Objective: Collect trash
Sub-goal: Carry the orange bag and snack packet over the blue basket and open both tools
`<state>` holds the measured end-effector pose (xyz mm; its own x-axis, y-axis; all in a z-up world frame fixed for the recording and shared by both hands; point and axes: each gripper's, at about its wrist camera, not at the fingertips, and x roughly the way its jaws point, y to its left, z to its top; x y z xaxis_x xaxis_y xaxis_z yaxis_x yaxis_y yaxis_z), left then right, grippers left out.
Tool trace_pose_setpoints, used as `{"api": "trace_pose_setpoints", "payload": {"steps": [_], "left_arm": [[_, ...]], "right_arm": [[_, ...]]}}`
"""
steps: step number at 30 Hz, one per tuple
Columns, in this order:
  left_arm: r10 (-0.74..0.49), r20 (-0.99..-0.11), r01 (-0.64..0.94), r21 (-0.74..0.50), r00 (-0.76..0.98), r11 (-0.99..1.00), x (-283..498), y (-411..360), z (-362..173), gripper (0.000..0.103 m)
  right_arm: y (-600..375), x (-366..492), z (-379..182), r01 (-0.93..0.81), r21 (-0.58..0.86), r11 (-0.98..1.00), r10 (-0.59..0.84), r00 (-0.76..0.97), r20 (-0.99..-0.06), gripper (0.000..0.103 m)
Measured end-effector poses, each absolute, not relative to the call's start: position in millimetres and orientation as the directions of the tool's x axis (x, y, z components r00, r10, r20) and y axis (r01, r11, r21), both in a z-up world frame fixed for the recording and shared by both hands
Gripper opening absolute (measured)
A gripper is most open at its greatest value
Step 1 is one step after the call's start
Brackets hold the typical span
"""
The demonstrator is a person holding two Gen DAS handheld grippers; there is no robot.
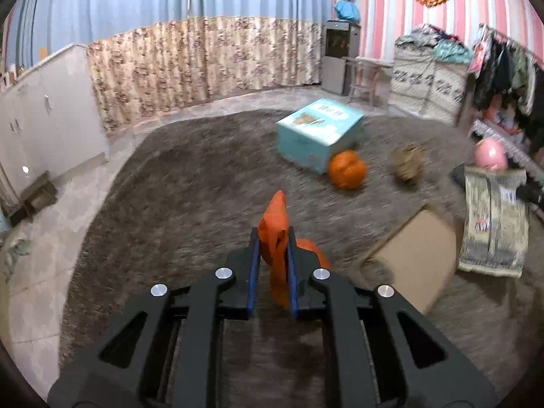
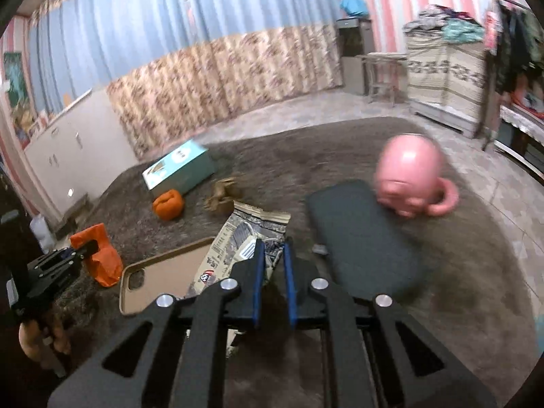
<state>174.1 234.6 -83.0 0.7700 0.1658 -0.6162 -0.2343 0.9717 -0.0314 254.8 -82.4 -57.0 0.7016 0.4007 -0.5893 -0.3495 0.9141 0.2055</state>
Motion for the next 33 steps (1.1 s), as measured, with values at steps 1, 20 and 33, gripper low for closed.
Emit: {"api": "trace_pose_setpoints", "payload": {"steps": [1, 20, 33], "left_arm": [[0.147, -0.608, -0.217, -0.044, 0.78, 0.975, 173.4, 227.5, -77.1, 0.011], [-0.234, -0.482, 0.256, -0.022, 0.844, 0.967, 188.6, -23.8, -2.7, 0.01], [-0.5, -0.506, 0.538, -0.081, 0.703, 0.839, 198.2, -195.8, -18.0, 0.01]], "right_arm": [[-93.6, 250.0, -53.9, -0.334, 0.204, 0.92, 0.388, 0.714, -0.583, 0.012], [-352.9, 157.2, -16.5, 0.107, 0.196, 0.975, -0.001, 0.881, -0.474, 0.011], [-470.7, 99.5, -27.8, 0.398, 0.131, 0.908, -0.287, 0.819, -0.497, 0.009]]}}
